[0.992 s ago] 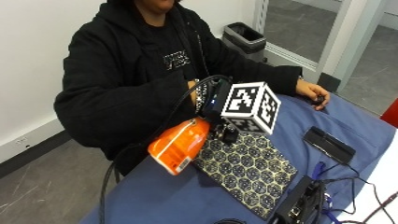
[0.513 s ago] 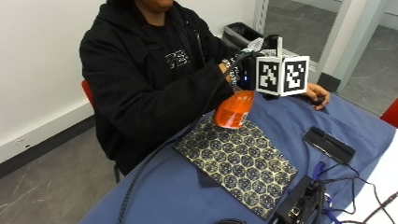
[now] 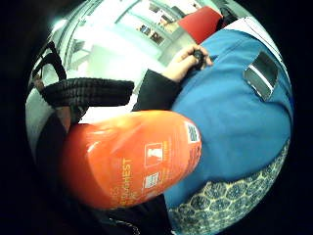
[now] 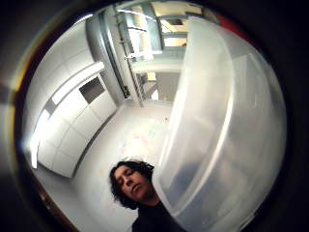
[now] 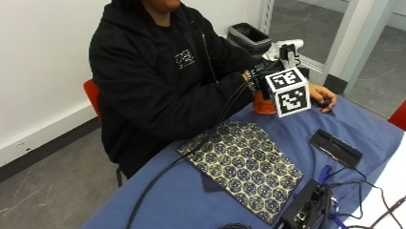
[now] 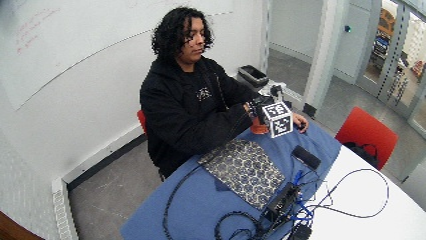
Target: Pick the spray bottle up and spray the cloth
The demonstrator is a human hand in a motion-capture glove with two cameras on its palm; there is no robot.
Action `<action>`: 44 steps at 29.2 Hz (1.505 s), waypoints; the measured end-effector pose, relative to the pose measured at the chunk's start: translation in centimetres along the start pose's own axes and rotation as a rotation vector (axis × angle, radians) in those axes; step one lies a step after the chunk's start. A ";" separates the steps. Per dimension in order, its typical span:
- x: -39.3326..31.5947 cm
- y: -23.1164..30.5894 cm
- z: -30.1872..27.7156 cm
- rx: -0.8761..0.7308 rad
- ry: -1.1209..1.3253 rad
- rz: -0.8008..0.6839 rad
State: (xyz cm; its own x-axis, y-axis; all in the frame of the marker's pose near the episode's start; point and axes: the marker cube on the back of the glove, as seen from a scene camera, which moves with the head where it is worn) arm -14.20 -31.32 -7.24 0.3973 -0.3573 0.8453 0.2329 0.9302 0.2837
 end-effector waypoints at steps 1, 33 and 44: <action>0.4 -0.7 -0.2 0.025 0.011 -0.019; 3.9 0.2 2.0 -0.071 0.000 0.063; 5.1 5.5 -2.1 -0.168 0.273 0.244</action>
State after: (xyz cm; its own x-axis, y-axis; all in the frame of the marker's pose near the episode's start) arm -8.98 -28.22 -2.30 0.6745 -0.1582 0.7211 0.2358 0.9718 -0.0074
